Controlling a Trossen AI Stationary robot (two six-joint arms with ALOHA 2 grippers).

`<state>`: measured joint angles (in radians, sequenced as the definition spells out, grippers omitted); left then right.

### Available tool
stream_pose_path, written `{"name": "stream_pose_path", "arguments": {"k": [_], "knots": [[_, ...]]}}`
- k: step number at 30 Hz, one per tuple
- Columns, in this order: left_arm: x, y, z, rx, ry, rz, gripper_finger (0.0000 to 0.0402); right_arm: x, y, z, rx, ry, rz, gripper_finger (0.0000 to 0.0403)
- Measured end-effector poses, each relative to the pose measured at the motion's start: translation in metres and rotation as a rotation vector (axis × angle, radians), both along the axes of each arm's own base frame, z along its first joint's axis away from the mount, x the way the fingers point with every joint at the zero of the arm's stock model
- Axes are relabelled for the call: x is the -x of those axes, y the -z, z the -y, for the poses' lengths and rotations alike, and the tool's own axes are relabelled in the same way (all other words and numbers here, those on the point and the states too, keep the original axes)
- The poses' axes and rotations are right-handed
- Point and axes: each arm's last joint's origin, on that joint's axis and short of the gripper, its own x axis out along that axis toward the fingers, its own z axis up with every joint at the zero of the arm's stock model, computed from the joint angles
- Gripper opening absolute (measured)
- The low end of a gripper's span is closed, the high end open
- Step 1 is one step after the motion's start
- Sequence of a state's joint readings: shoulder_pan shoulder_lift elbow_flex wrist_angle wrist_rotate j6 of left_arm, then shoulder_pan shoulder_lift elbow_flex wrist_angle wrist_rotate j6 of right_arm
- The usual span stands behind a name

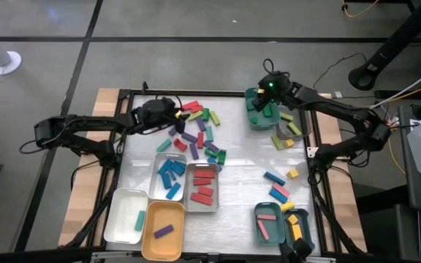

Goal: Sort blocks
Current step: Put the green block into the top green bin

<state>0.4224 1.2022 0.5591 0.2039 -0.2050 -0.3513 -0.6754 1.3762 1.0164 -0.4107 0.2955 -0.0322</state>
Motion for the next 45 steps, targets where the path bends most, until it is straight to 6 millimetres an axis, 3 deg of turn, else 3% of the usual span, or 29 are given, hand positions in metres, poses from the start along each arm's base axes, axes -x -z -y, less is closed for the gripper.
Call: {"name": "stream_pose_path", "arguments": {"k": [9,15,26,45], "knots": [[0.009,0.012,-0.001,0.059,-0.026,-0.137,0.0196,-0.010,0.025,0.008,-0.061,-0.001,-0.076,0.0160],[0.015,0.022,0.000,0.095,-0.073,-0.248,0.0196,-0.014,0.033,0.011,-0.077,0.000,-0.098,0.0192],[0.021,0.026,0.000,0.081,-0.172,-0.324,0.0196,-0.015,0.035,0.011,-0.079,-0.001,-0.099,0.0258],[0.013,0.073,-0.023,0.168,-0.262,-0.464,0.0196,-0.014,0.035,0.011,-0.080,-0.001,-0.100,0.0262]]}}
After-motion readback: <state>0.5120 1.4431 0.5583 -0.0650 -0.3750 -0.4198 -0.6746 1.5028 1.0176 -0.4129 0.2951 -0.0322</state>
